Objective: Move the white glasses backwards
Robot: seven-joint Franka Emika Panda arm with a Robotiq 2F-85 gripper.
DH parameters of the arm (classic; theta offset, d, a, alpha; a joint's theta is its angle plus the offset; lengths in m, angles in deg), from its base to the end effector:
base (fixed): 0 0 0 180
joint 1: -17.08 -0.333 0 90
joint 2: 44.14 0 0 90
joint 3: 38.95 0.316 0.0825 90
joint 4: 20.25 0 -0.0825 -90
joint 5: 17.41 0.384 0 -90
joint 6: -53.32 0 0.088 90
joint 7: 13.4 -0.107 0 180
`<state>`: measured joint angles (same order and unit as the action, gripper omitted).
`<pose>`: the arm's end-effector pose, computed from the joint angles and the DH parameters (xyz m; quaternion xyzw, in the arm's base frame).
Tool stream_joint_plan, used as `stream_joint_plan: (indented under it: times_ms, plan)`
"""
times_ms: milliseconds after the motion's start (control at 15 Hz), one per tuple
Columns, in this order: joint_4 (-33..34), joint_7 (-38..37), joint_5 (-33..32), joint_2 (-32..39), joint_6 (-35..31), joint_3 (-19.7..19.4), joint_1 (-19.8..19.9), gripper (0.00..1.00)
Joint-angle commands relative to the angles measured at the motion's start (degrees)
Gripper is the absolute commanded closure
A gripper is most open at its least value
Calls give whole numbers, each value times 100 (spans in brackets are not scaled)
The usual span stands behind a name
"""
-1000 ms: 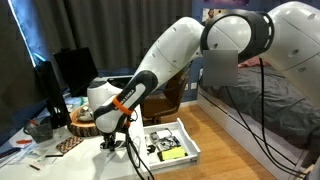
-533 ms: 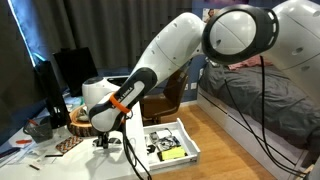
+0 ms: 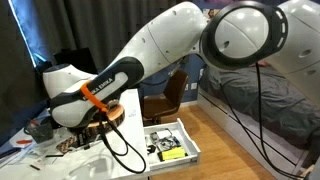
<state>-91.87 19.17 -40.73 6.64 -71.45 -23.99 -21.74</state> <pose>0.5029 0.5711 0.2438 0.6842 0.7248 0.0488 0.0640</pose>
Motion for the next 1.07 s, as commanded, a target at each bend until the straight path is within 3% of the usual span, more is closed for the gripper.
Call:
stream_joint_plan:
  times_ms: [0, 133, 400, 467, 600, 800, 1000]
  plan:
    - [262, 291, -10, 99, 220, -1, -65, 94]
    - [665, 624, -16, 288, 457, -2, -140, 94]
    - [870, 740, -35, 453, 488, -5, -146, 94]
    - [885, 746, -37, 464, 489, -5, -146, 98]
    - [1125, 1004, -99, 671, 149, 63, -190, 98]
    - [1663, 1706, -99, 1071, -335, 21, -439, 98]
    - [2343, 2510, -214, 1548, -334, 86, -633, 98]
